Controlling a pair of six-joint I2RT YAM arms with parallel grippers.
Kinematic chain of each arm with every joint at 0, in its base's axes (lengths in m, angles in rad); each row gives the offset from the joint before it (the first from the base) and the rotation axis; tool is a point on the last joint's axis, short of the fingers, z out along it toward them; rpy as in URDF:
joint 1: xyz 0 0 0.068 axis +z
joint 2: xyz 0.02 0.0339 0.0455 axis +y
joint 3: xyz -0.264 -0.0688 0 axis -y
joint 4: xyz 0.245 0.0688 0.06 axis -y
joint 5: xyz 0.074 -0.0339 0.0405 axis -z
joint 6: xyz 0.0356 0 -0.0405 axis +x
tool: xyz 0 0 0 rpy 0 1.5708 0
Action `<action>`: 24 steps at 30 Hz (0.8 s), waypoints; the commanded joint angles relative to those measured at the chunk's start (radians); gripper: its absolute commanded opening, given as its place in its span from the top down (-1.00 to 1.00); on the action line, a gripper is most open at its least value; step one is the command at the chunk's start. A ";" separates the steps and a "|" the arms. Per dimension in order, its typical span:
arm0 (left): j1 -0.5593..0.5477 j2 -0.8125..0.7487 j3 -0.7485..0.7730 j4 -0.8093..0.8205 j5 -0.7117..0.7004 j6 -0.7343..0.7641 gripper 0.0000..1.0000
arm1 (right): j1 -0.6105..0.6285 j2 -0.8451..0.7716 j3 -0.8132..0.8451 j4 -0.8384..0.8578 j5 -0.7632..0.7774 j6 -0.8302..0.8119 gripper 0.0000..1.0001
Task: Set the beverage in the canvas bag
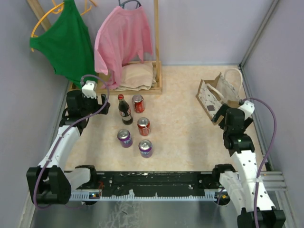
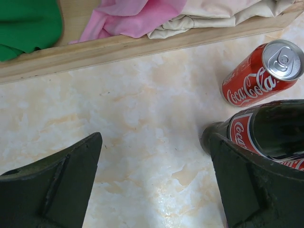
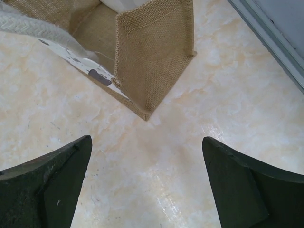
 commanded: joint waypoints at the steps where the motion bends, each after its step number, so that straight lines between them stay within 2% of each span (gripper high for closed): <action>1: -0.007 -0.003 0.038 0.013 -0.013 0.014 -1.00 | -0.013 0.031 0.100 0.030 0.038 -0.040 -0.98; 6: -0.007 0.003 0.042 0.019 -0.017 0.032 -1.00 | -0.013 0.146 0.373 0.059 -0.005 -0.152 -0.98; 14: -0.007 0.019 0.038 0.041 -0.010 0.014 -1.00 | -0.034 0.559 0.910 -0.091 0.010 -0.304 -0.97; 18: -0.007 0.021 0.039 0.048 -0.005 0.009 -1.00 | -0.053 0.758 1.146 -0.186 -0.035 -0.435 -0.87; 21: -0.006 0.020 0.041 0.049 -0.005 0.008 -1.00 | -0.073 0.858 1.254 -0.225 -0.012 -0.494 -0.83; 24: -0.006 0.018 0.042 0.048 -0.004 0.007 -1.00 | -0.118 0.924 1.293 -0.223 -0.031 -0.523 -0.83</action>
